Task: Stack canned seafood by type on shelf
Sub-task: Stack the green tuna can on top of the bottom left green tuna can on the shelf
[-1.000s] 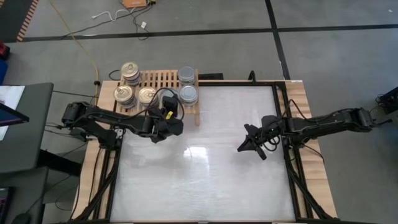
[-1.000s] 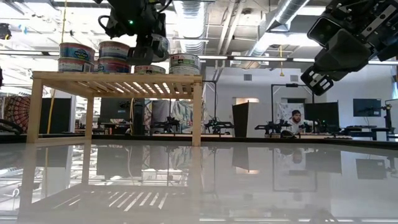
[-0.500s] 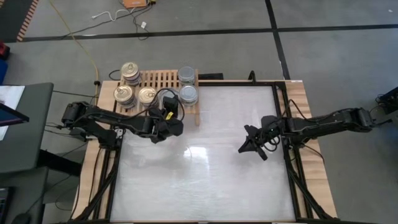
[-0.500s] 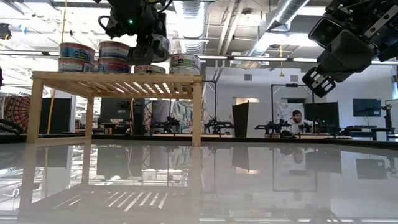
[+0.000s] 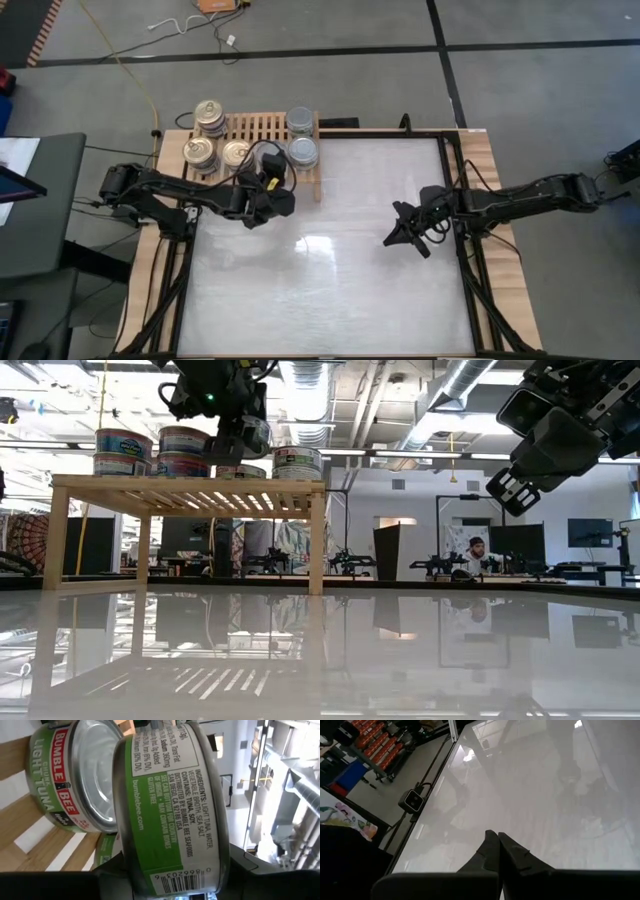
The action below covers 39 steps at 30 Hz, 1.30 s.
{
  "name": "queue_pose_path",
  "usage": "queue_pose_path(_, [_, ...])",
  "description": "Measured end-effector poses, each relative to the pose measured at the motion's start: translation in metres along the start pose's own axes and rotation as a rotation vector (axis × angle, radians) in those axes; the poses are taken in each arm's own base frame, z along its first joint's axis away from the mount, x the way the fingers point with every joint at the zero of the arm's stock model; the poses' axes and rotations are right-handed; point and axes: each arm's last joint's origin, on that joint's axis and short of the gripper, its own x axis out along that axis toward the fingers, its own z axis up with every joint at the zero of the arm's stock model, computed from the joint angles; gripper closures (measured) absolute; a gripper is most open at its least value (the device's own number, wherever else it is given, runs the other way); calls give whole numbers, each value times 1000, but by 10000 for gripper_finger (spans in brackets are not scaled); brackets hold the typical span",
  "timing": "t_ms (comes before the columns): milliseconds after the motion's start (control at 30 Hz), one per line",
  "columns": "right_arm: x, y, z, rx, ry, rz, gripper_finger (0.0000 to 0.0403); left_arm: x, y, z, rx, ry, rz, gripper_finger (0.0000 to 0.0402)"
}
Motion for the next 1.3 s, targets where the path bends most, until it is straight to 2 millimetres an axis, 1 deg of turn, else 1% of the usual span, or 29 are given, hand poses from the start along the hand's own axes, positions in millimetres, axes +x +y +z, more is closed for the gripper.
queue_pose_path(167, [0,0,0,0,0,0,382,0,0,0,58,0,0,239])
queue_pose_path(500, [0,0,0,0,0,0,382,0,0,0,80,-5,-2,239])
queue_pose_path(600, [0,0,0,1,0,0,382,2,0,0,54,-5,1,239])
queue_pose_path(733, [0,0,0,1,0,0,382,5,0,1,-57,-12,2,239])
queue_pose_path(933, [0,0,-2,19,18,0,382,4,0,1,-6,-11,3,239])
queue_pose_path(1133, [0,0,-3,39,32,5,382,5,0,1,-52,-12,3,239])
queue_pose_path(1300, [0,0,-3,39,31,6,382,5,0,1,-38,-13,3,239])
